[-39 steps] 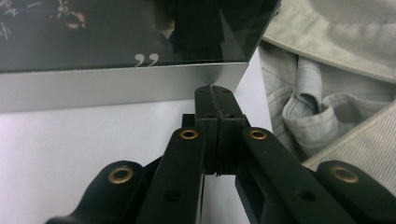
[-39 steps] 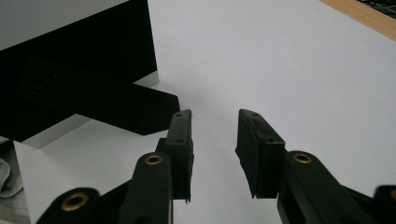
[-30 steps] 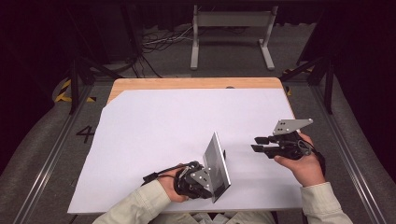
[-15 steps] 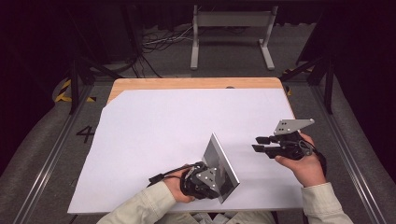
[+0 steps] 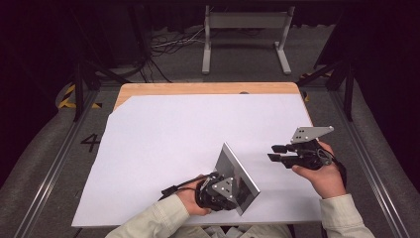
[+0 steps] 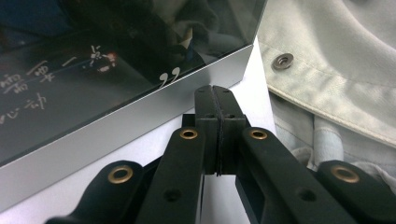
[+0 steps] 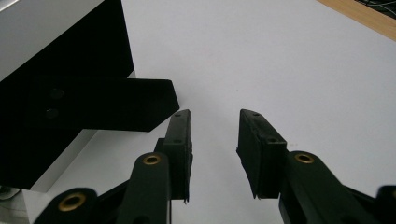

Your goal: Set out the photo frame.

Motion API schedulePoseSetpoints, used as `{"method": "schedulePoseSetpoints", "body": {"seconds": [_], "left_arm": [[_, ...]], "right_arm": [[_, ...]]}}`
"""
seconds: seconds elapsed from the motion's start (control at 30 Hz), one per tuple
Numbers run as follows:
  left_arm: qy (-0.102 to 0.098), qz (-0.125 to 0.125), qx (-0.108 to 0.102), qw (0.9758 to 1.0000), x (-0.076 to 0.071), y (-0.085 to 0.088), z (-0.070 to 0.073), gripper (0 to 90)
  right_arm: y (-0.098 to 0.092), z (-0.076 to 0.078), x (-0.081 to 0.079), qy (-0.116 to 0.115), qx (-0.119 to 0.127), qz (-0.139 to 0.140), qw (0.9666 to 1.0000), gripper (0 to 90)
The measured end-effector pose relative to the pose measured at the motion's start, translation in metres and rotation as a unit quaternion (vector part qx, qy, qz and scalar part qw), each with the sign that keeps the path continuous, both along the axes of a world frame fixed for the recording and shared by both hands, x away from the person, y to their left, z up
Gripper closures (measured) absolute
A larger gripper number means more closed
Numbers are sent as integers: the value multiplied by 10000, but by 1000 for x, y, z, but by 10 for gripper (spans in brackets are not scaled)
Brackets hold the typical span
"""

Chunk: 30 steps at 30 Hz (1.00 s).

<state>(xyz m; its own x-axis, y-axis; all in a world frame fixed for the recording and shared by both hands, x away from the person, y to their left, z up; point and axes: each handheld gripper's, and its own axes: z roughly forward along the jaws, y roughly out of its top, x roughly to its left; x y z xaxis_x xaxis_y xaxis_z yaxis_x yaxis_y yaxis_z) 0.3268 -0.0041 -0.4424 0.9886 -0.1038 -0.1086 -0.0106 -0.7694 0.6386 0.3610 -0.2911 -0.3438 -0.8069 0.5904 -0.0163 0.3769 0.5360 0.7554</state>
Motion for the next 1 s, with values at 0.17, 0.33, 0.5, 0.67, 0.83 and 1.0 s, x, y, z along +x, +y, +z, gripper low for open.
{"method": "schedulePoseSetpoints", "body": {"seconds": [0.17, 0.33, 0.5, 0.67, 0.83, 1.0], "left_arm": [[-41, 92, -30, 9999, 0, -2, 0, 900], [-44, 184, -93, 9998, 0, -5, -1, 900], [-74, 275, -150, 9995, 1, -6, -2, 900], [-64, 302, -180, 9994, 1, -5, -3, 889], [-83, 291, -120, 9995, 1, -3, -1, 880], [-82, 286, -110, 9995, 0, 3, 1, 867]], "right_arm": [[0, 0, 0, 5, -6, -3, 10000, 648], [0, 0, 0, -1, -9, -9, 10000, 648], [-1, 1, 0, -1, -3, -39, 10000, 646], [-2, 2, -1, 46, 9, -99, 9999, 642], [-5, 3, -1, 57, 29, -151, 9999, 637], [-5, 4, -2, 147, 107, -216, 9996, 639]]}}
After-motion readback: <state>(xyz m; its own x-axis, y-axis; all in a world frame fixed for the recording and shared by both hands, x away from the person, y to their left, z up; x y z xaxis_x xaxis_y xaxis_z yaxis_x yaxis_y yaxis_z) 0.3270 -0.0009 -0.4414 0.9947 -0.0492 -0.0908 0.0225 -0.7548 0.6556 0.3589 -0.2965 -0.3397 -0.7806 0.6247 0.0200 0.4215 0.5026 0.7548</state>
